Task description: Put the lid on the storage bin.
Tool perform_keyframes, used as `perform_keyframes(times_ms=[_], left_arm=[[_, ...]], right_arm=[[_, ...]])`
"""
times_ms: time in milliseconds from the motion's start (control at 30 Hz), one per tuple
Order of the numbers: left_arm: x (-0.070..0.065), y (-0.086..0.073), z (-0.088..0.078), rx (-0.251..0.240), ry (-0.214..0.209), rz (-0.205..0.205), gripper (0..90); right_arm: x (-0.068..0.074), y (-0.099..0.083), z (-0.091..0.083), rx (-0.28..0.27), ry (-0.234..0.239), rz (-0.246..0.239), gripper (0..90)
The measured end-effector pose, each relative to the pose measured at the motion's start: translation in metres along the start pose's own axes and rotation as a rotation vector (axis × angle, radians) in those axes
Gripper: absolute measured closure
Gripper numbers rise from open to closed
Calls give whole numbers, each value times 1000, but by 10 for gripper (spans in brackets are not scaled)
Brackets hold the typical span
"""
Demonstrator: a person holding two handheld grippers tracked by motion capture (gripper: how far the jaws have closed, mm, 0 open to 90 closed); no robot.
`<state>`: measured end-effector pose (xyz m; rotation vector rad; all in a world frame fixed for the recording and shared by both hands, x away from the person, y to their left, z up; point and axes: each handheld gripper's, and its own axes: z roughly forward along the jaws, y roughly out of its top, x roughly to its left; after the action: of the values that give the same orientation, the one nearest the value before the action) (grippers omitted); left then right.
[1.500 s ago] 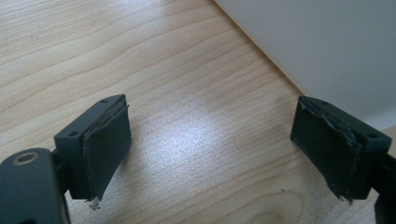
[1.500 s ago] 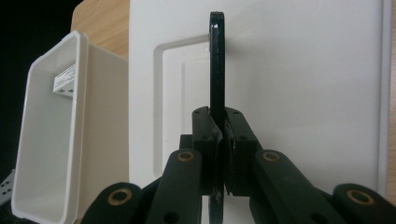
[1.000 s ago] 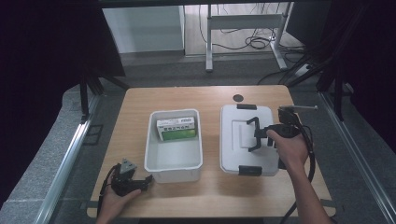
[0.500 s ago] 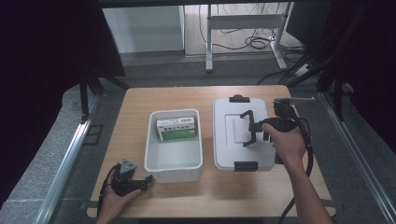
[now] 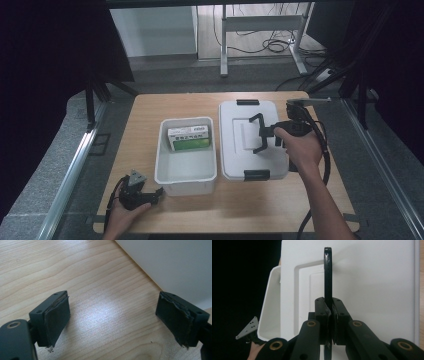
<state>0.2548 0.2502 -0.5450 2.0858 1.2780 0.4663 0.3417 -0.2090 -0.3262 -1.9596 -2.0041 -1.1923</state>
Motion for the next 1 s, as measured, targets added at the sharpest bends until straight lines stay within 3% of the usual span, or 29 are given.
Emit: perform_keyframes(times_ms=[433,1000], left_arm=[[0,0,0,0,0,0,121],[0,0,0,-1,-2,0,121]], right_arm=[[25,3,2,14,43,-16,849],[45,3,17,35,65,-40,849]])
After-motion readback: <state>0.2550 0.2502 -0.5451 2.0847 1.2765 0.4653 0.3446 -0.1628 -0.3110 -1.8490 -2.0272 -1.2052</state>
